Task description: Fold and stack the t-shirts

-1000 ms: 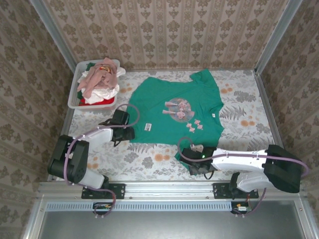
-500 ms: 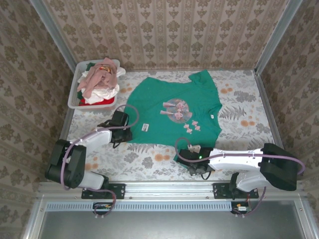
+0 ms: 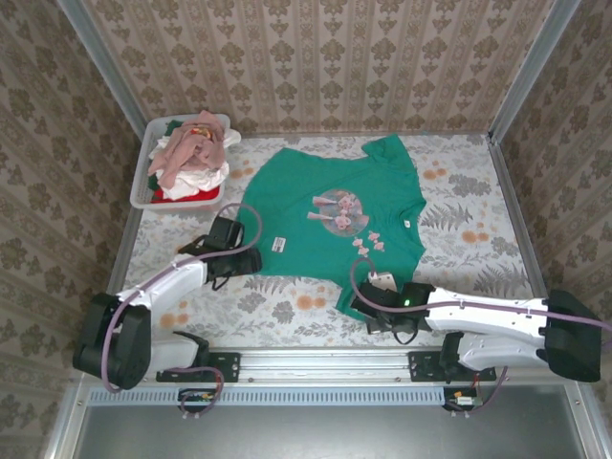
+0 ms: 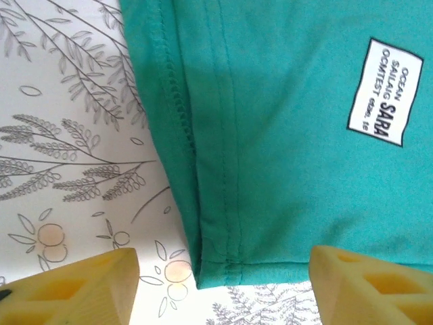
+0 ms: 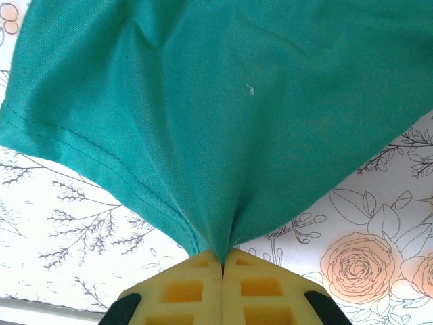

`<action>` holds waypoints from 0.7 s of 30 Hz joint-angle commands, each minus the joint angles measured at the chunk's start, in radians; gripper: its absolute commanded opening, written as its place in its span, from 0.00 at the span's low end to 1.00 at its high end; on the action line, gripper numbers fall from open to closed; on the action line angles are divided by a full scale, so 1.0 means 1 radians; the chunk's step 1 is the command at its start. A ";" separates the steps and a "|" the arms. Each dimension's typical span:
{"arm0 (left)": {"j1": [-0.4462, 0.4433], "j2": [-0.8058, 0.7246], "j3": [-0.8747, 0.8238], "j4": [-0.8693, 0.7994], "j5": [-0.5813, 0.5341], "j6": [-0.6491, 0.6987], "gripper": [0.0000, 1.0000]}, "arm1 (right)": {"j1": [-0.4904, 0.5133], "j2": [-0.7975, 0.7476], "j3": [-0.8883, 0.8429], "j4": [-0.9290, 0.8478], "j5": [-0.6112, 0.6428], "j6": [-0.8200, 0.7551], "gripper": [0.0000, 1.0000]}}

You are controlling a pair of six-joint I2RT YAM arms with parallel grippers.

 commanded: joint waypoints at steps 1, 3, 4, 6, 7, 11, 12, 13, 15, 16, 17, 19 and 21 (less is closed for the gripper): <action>-0.025 0.049 0.014 -0.038 -0.022 0.003 0.75 | 0.008 0.016 0.043 -0.040 0.042 -0.006 0.00; -0.062 0.090 0.026 -0.040 -0.029 0.006 0.73 | 0.007 0.003 0.066 -0.041 0.061 -0.014 0.00; -0.065 0.103 0.028 -0.039 -0.035 0.006 0.71 | 0.004 -0.006 0.079 -0.049 0.074 -0.015 0.00; -0.068 0.120 0.026 -0.031 -0.037 0.005 0.66 | -0.003 -0.025 0.103 -0.068 0.099 -0.016 0.00; -0.068 0.127 0.025 -0.024 -0.036 0.005 0.63 | -0.009 -0.038 0.114 -0.077 0.109 -0.019 0.00; -0.068 0.150 0.039 -0.033 -0.039 0.008 0.41 | -0.034 -0.070 0.133 -0.084 0.130 -0.037 0.00; -0.068 0.151 0.041 -0.039 -0.046 0.007 0.36 | -0.039 -0.077 0.135 -0.087 0.133 -0.041 0.00; -0.067 0.149 0.044 -0.039 -0.051 0.007 0.33 | -0.044 -0.080 0.138 -0.093 0.135 -0.045 0.00; -0.065 0.148 0.053 -0.044 -0.057 0.011 0.29 | -0.048 -0.084 0.147 -0.107 0.147 -0.050 0.00; -0.065 0.149 0.061 -0.051 -0.063 0.012 0.29 | -0.051 -0.085 0.150 -0.107 0.148 -0.056 0.00; -0.065 0.149 0.067 -0.056 -0.068 0.012 0.28 | -0.054 -0.088 0.152 -0.107 0.149 -0.059 0.00; -0.066 0.140 0.074 -0.065 -0.080 0.009 0.32 | -0.057 -0.092 0.152 -0.107 0.149 -0.065 0.00; -0.066 0.121 0.077 -0.078 -0.105 0.002 0.48 | -0.061 -0.093 0.148 -0.103 0.150 -0.066 0.00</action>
